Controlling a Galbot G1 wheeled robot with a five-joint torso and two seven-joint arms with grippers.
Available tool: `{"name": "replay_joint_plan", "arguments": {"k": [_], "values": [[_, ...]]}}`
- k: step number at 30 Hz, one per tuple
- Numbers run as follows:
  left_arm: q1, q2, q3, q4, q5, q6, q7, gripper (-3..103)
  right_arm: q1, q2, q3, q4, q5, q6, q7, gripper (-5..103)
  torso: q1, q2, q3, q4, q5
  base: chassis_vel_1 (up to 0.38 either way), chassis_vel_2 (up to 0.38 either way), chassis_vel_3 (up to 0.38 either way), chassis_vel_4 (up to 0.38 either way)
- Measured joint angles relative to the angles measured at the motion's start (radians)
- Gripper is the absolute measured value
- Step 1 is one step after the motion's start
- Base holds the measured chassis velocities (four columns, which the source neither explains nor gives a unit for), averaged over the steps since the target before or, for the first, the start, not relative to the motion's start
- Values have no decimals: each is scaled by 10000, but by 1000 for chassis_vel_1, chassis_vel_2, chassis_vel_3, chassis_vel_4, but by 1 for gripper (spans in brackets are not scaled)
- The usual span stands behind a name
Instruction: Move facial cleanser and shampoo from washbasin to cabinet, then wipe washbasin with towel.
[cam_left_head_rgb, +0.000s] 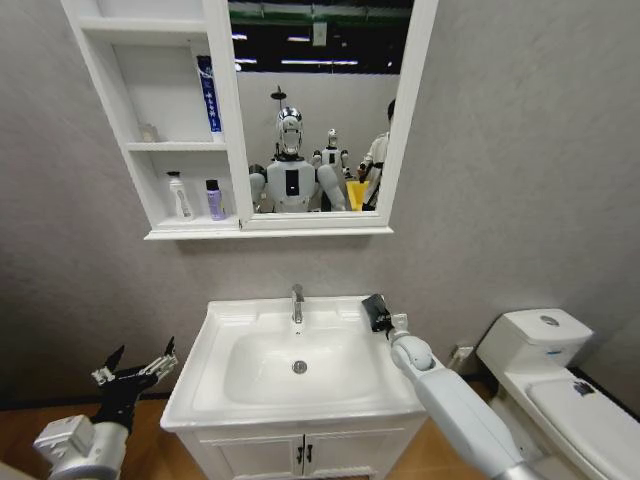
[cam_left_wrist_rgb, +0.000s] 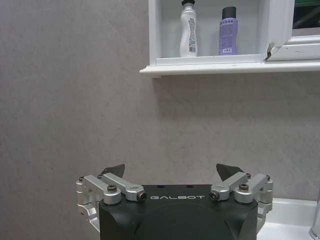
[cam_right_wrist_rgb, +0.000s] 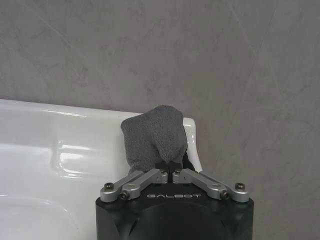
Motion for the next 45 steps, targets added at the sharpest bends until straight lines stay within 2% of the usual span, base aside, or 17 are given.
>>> {"name": "replay_joint_plan", "arguments": {"k": [5, 7, 10, 14, 17, 20, 22, 28, 32, 35, 37, 38, 40, 41, 42, 44, 45], "values": [[0, 0, 0, 0, 1, 0, 0, 100, 97, 272, -37, -357, 63, 110, -521, 2, 0, 0, 0, 2, 1, 0, 0, 0, 0], [0, 0, 0, 0, 0, 0, 0, 100, 101, 324, -37, -424, 6, 91, -561, 13, 0, 0, 0, 1, 0, 0, 0, 0, 0], [0, 0, 0, 0, 0, 0, 0, 100, 102, 363, -33, -474, -97, 111, -525, 18, 0, 0, 0, 2, 1, 0, 0, 0, 0], [0, 0, 0, 0, 0, 0, -1, 100, -42, 239, 174, -372, -63, 71, -447, 40, 0, 0, 0, 1, 1, 0, 0, 0, 0], [0, 0, 0, 0, 0, 0, 0, 100, -132, 145, 294, -254, -24, 71, -419, 45, 0, 0, 0, 1, 2, 0, 0, 0, 0], [0, 0, 0, 0, 0, 0, 0, 100, -536, -329, 583, 374, 103, 96, -431, 61, 0, 0, 0, 1, 2, 0, 0, 0, 0], [0, 0, 0, 0, 0, 0, 0, 100, -694, -501, 682, 642, 231, 96, -455, 61, 0, 0, 0, 0, 3, 0, 0, 0, 0], [0, 0, 1, 0, 0, 0, 5, 100, -1749, -1267, 1550, 2943, 906, 330, -195, 89, -2, 0, -1, 2, 3, 0, 0, 0, 0], [0, 0, 0, 0, 0, 0, 0, 100, -2521, -1516, 2095, 4416, 837, 473, 145, 97, -2, 1, -2, 2, -3, 0, 0, 0, 0], [0, 0, 0, 0, 1, 0, 0, 100, -3688, -1529, 2660, 6078, 273, 638, 647, 100, -3, 0, -2, 1, -1, 0, 0, 0, 0], [0, 1, 0, -1, 0, 0, 3, 100, -5697, -906, 3220, 8062, -671, 553, 1095, 100, -3, 1, -3, 0, -1, 0, 0, 0, 0], [0, 1, 0, -1, 0, 0, 3, 100, -5697, -906, 3220, 8062, -671, 553, 1095, 100, -3, 1, -3, 0, -1, 0, 0, 0, 0], [0, -1, 0, 0, 1, 0, -1, 100, -7187, 36, 3280, 9001, -1847, 488, 1268, 100, -3, 1, -3, 3, -1, 0, 0, 0, 0], [0, -1, 0, 0, 1, 0, -1, 100, -7187, 36, 3280, 9001, -1847, 488, 1268, 100, -3, 1, -3, 3, -1, 0, 0, 0, 0], [1, -1, 0, 0, 0, 0, -1, 100, -7712, 438, 3283, 9159, -2493, 620, 1193, 100, -3, 1, -3, 3, 0, 0, 0, 0, 0], [-1, 0, 0, 0, 0, 0, 2, 100, -9344, 1866, 3202, 9245, -4966, 1694, 688, 100, -4, 2, -3, -9, -1, 0, 0, 0, 0], [0, 0, 0, -1, 1, 0, 2, 100, -9700, 2196, 3145, 9189, -5578, 2025, 573, 100, -5, 3, -3, -5, -4, 0, 0, 0, 0]]}}
